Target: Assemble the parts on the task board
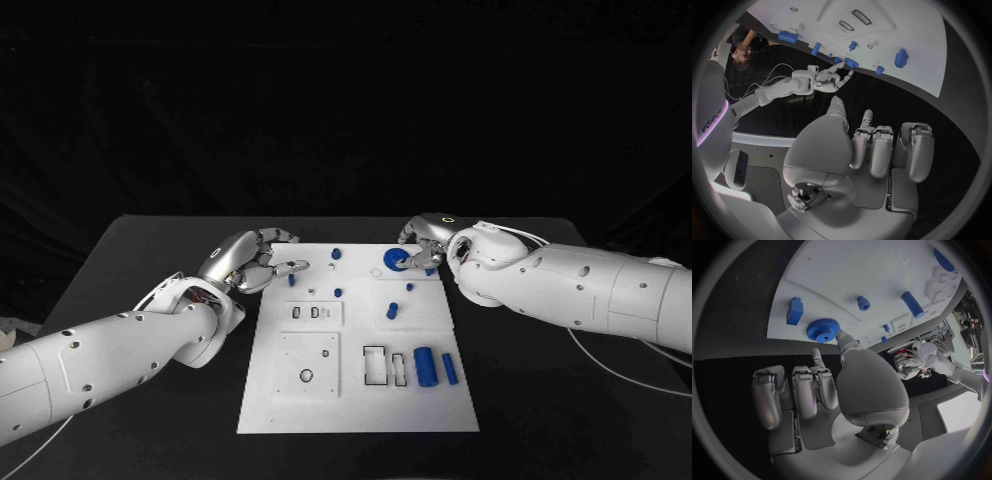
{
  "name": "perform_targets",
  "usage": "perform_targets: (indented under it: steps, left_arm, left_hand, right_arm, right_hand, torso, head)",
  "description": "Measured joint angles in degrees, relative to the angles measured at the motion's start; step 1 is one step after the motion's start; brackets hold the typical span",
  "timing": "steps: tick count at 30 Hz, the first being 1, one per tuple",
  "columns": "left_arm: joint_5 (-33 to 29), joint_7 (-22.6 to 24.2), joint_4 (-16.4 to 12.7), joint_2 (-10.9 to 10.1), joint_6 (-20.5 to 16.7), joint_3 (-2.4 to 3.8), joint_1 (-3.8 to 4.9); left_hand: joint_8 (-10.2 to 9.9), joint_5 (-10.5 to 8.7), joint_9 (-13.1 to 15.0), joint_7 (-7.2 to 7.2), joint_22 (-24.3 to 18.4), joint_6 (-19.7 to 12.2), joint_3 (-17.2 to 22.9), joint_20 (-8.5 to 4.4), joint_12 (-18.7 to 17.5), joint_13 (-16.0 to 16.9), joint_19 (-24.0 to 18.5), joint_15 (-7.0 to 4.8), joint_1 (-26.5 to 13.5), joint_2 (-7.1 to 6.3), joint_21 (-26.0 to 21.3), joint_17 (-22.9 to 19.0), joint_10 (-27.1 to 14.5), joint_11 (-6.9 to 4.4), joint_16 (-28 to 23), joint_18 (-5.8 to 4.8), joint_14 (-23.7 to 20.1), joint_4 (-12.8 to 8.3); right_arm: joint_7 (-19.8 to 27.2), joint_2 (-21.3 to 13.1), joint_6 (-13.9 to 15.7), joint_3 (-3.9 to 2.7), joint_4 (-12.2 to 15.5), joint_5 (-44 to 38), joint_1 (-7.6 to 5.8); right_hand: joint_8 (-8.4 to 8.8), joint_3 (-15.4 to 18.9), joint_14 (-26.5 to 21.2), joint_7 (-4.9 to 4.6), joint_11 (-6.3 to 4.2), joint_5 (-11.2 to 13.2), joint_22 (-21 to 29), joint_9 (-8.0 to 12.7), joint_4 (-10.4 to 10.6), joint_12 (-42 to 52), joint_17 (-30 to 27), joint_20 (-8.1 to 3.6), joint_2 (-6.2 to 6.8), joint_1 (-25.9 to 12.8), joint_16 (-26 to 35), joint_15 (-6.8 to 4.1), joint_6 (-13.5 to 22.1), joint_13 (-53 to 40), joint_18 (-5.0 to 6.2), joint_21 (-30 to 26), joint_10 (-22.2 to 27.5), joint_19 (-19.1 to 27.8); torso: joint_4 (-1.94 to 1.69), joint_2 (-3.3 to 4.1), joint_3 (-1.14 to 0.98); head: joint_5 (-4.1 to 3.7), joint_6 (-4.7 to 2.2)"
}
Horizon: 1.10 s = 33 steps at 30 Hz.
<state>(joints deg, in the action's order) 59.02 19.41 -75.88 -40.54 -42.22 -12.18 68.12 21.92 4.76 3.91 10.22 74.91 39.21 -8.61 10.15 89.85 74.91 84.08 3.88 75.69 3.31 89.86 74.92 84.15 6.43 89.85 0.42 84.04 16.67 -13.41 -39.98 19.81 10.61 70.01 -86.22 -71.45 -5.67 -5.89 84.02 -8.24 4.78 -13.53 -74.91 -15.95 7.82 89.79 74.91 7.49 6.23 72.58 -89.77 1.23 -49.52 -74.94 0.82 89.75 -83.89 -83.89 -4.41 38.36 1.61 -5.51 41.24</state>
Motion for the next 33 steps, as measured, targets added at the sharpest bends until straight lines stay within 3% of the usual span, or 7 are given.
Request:
perform_targets:
  steps: [7, 20, 33]
  left_arm:
    - [0.1, 0.0, 0.0, 0.0, 0.0, 0.0, 0.0]
    - [0.1, 0.0, -0.2, -0.2, 0.0, 0.0, 0.0]
    - [0.2, -0.1, -0.2, -0.2, 0.0, 0.0, 0.01]
  left_hand:
    - [0.0, 0.0, 0.0, 0.0, 0.0, 0.0, 0.0, 0.0, 0.0, 0.0, 0.0, 0.0, 0.0, 0.0, 0.0, 0.0, 0.0, 0.0, 0.0, 0.0, 0.0, 0.0]
    - [0.0, 0.0, 0.0, 0.0, 0.0, 0.0, 0.0, 0.0, 0.0, 0.0, 0.0, 0.0, 0.2, 0.23, 0.0, 0.0, 0.0, 0.0, 0.0, 0.0, 0.0, 0.0]
    - [0.0, 0.0, 0.0, 0.0, 0.0, 0.0, 0.0, 0.0, 0.0, 0.0, 0.0, 0.0, 0.2, 0.23, 0.0, 0.0, 0.0, 0.0, 0.0, 0.0, 0.0, 0.0]
  right_arm:
    - [-0.6, 1.0, -1.2, 0.0, -0.8, -0.2, 0.16]
    - [-2.1, 2.2, -2.7, -0.03, -1.5, -0.4, 0.3]
    - [-3.3, 2.3, -3.1, -0.11, -1.5, -0.4, 0.26]
  right_hand:
    - [0.0, -0.6, 0.0, -0.51, 0.0, -0.6, 0.0, -0.1, -0.2, 0.0, 0.0, 0.0, -0.03, 0.0, 0.0, 0.0, -0.5, 0.0, 0.0, 0.0, 0.0, 0.0]
    - [0.23, -1.3, 0.0, -0.5, 0.16, -0.6, 0.0, -0.1, -0.4, 0.0, 0.0, 0.22, -0.63, 0.6, 0.0, 0.0, -0.5, 0.0, 0.0, 0.0, -0.2, -0.2]
    - [-0.07, -2.4, 0.0, 0.04, 0.15, -1.6, 0.0, -0.6, -1.0, 0.0, 0.0, 0.21, -0.93, 0.9, 0.0, -0.01, -3.9, 0.0, 0.0, 0.0, -0.2, -0.2]
  torso:
    - [0.01, 0.03, 0.0]
    - [0.02, 0.07, 0.02]
    - [0.05, 0.03, 0.01]
  head:
    - [0.34, 0.12]
    - [0.41, 0.1]
    - [0.49, 0.32]
